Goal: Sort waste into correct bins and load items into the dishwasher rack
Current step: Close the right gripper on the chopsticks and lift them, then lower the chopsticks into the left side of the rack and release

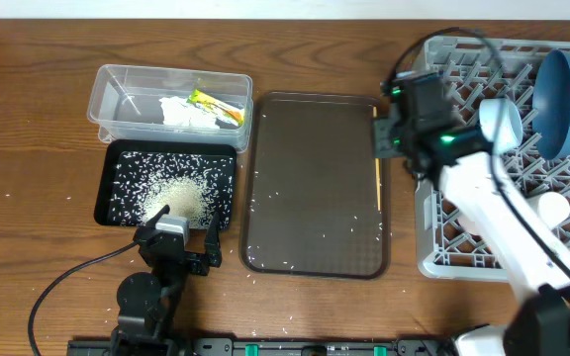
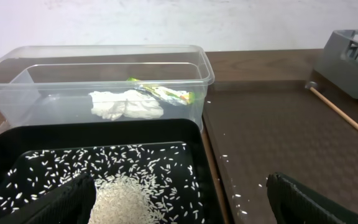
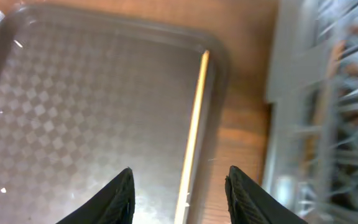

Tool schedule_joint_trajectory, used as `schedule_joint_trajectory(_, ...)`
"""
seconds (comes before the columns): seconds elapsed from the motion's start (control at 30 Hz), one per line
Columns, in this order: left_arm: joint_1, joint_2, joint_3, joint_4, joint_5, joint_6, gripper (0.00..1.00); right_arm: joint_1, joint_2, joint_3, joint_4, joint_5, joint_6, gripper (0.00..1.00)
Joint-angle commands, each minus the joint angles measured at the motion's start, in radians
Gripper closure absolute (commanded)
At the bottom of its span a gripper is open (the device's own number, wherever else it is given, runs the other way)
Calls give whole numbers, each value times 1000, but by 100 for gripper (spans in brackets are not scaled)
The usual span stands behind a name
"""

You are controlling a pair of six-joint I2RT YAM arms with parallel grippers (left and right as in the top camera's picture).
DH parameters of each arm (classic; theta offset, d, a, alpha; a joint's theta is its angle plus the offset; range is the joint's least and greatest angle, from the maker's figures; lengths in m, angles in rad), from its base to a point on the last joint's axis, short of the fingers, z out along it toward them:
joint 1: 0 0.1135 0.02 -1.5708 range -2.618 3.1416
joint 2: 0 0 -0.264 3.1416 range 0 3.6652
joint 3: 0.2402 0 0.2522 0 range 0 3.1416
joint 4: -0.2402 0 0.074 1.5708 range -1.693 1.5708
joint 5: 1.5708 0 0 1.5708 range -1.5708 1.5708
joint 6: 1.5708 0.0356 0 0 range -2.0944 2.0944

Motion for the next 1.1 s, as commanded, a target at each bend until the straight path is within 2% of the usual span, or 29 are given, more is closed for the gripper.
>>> schedule_joint_trajectory(0.0,2,-7,-25,-7,-12,3,9,37,119,-29,30,100,120,54)
schedule_joint_trajectory(0.2,2,-7,-25,-7,-12,3,10,42,277,-29,156,108,121,56)
schedule_joint_trajectory(0.37,2,-7,-25,-7,-12,3,9,31,359,-29,184,157,138,58)
schedule_joint_trajectory(0.4,2,-7,-25,-7,-12,3,9,29,369,-29,183,150,138,62)
schedule_joint_trajectory(0.57,2,-7,-25,-7,-12,3,10,38,397,-29,165,45,138,98)
schedule_joint_trajectory(0.7,2,-7,-25,-7,-12,3,9,48,382,-24,160,30,138,99)
schedule_joint_trajectory(0.83,2,-7,-25,-7,-12,3,9,45,291,-5,130,25,138,99)
schedule_joint_trajectory(0.93,2,-7,-25,-7,-12,3,9,19,156,10,100,25,115,99)
schedule_joint_trajectory(1.07,2,-7,-25,-7,-12,3,9,-51,-21,11,100,37,0,99)
